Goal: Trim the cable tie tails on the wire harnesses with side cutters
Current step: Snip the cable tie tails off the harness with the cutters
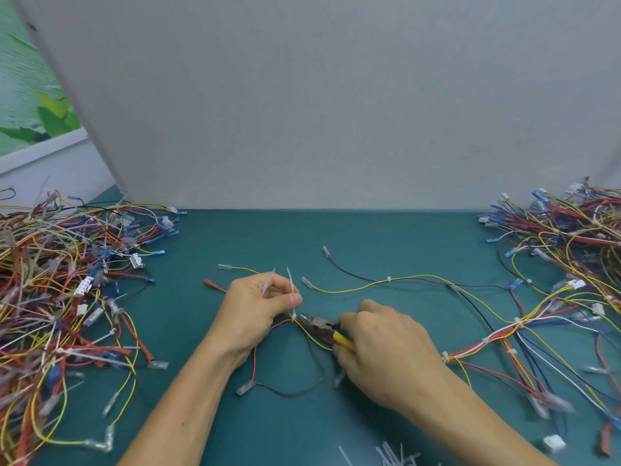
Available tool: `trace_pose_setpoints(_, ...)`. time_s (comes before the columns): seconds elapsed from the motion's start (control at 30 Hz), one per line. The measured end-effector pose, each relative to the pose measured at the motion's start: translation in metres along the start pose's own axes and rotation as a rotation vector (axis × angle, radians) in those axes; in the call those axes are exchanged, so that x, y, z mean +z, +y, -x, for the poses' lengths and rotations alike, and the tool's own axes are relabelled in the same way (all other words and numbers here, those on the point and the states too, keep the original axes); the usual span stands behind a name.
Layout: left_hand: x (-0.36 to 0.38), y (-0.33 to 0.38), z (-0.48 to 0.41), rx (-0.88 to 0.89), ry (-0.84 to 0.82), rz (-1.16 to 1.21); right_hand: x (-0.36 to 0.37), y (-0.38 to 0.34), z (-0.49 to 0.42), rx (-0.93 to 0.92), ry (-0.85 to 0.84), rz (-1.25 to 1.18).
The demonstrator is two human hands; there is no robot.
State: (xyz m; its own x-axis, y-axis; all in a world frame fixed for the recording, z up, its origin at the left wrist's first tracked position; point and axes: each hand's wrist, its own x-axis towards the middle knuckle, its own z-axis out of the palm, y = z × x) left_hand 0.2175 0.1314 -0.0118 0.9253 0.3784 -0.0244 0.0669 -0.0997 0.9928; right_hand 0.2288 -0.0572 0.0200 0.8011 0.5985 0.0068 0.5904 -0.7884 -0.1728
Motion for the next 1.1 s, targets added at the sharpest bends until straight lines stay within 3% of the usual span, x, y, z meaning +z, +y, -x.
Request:
trace_pose_setpoints(0.47,-0.001,-0.003,-0.002,-0.004,-0.004,-0.002,0.006,-0.010,-0.008,0.042,-0.014,-0.039)
trace_pose_setpoints(1.1,0.001,-0.005,0.002,0.000,0.053,-0.031,0.018,-0.014,-0.006,-0.059,-0.040,0.042)
